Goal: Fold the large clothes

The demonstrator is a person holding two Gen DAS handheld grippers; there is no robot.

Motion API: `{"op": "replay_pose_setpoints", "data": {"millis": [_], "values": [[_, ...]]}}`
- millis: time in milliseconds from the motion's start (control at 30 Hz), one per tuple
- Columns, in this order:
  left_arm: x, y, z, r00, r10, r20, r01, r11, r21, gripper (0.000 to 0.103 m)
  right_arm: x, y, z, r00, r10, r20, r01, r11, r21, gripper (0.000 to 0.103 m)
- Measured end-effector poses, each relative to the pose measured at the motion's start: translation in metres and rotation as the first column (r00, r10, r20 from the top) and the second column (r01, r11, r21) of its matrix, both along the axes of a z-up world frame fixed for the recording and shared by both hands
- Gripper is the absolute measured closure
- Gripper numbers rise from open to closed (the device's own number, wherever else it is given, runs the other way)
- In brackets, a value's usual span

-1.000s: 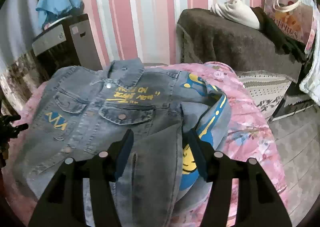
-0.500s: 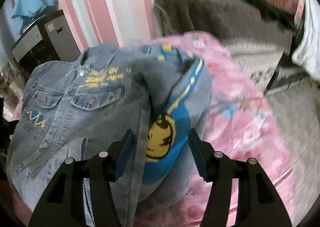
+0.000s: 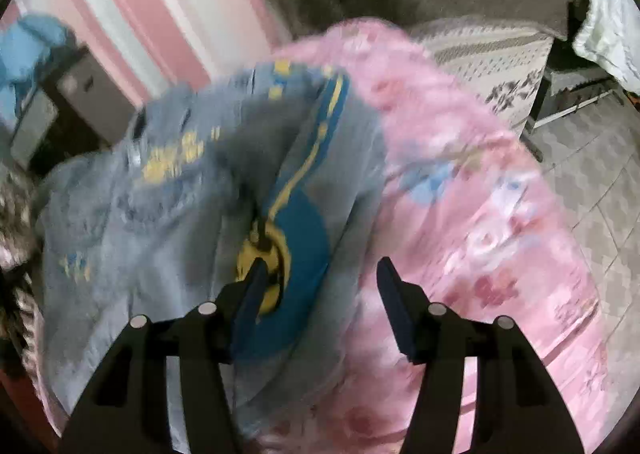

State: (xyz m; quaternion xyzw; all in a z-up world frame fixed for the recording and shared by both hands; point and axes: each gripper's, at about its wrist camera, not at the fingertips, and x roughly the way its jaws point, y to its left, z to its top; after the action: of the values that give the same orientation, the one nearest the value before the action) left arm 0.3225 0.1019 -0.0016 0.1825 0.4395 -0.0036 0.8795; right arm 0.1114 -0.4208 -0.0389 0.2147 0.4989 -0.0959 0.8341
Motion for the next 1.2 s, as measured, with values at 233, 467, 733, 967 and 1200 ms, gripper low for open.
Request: {"op": "replay_pose_setpoints", "data": {"millis": [233, 467, 733, 967, 1200], "values": [[0.022, 0.034, -0.021, 0.998, 0.045, -0.048, -0.041, 0.997, 0.066, 0.064, 0.008, 0.014, -0.004, 0.997, 0.078, -0.024, -0.081, 0.989, -0.121, 0.082], [-0.016, 0.035, -0.018, 0.999, 0.036, -0.033, -0.037, 0.998, -0.048, 0.023, 0.024, 0.012, 0.034, 1.000, 0.027, 0.003, -0.022, 0.861, -0.508, 0.094], [-0.044, 0.025, -0.038, 0.993, 0.070, -0.092, -0.080, 0.990, -0.113, 0.021, 0.059, -0.049, 0.032, 0.992, -0.123, 0.002, 0.105, 0.841, -0.531, 0.091], [-0.081, -0.027, -0.021, 0.996, -0.089, -0.002, 0.088, 0.989, -0.121, 0.015, 0.027, -0.030, 0.054, 0.989, -0.076, 0.130, 0.125, 0.890, -0.438, 0.066], [-0.068, -0.045, -0.047, 0.998, -0.056, -0.026, 0.054, 0.997, -0.051, 0.039, 0.028, -0.012, 0.045, 0.990, -0.027, 0.140, 0.089, 0.884, -0.458, 0.061]]}}
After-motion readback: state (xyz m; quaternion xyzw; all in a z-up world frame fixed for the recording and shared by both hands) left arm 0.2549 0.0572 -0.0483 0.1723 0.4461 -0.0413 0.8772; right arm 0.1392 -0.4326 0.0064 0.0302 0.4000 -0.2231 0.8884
